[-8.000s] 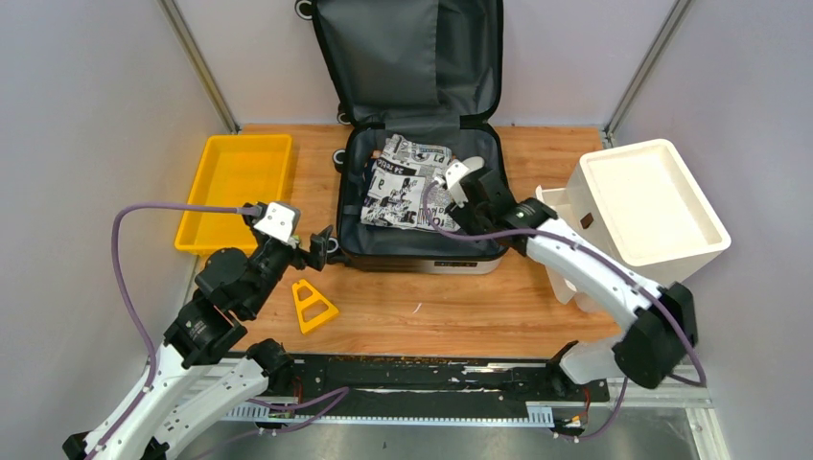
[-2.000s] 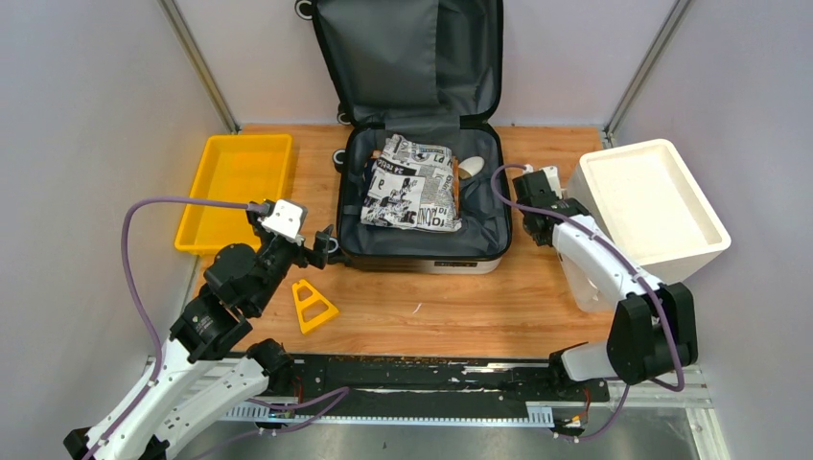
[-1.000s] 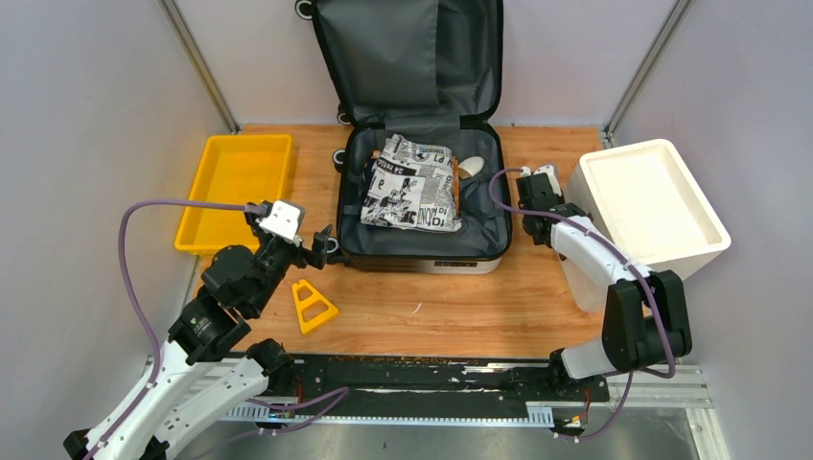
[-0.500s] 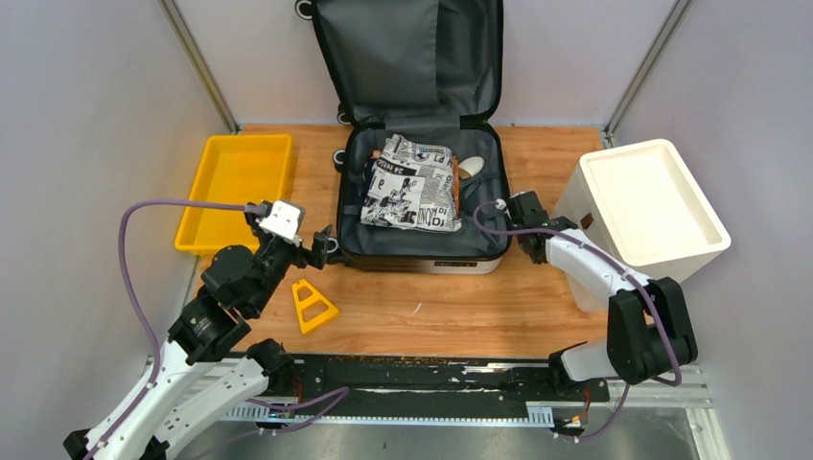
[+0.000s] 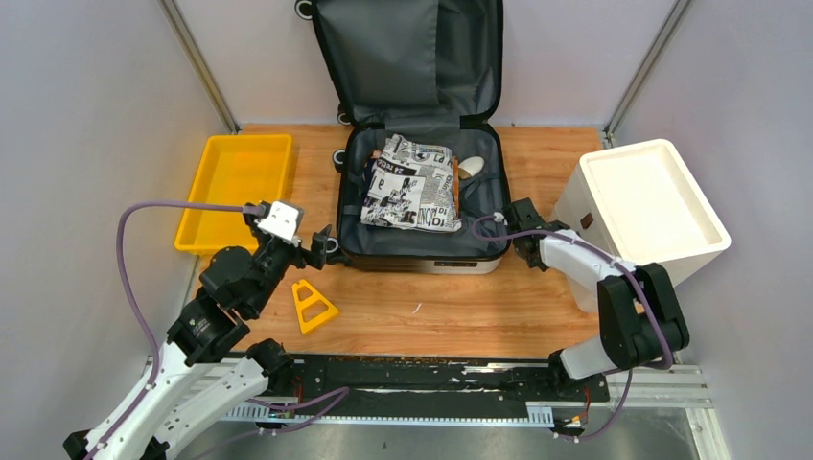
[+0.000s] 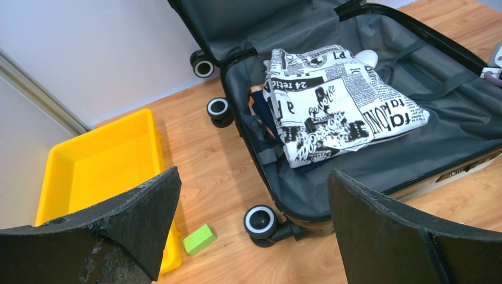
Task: Open, take out, and arrange the luggage
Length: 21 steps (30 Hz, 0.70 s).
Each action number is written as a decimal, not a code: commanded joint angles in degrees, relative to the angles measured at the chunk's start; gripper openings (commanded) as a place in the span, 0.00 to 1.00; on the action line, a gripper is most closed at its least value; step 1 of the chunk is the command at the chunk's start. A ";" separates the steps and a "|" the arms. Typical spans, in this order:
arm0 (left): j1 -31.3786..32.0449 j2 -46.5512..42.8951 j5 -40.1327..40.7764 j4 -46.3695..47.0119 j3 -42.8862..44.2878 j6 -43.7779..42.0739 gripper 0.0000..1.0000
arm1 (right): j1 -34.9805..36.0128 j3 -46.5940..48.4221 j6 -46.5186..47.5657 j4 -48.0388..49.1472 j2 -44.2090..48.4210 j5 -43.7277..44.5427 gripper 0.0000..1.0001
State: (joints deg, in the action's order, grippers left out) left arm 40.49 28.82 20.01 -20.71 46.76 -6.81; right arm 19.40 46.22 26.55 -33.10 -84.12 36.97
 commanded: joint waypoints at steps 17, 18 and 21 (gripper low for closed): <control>3.55 25.39 -34.21 16.83 6.40 20.79 0.88 | 1.52 33.61 -36.79 -24.08 18.46 -27.92 0.54; 5.31 27.38 -32.92 19.35 6.93 19.01 0.88 | 1.53 34.66 -38.15 -25.19 19.51 -27.98 0.54; 14.94 37.80 -27.96 25.15 10.72 12.85 0.89 | 1.52 37.25 -40.54 -27.36 23.79 -26.43 0.57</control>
State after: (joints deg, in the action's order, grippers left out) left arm 46.68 57.23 -5.43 -7.20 53.15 7.57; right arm 20.84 79.61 -4.99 -53.47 -64.90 11.88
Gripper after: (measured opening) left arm 0.884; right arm 0.551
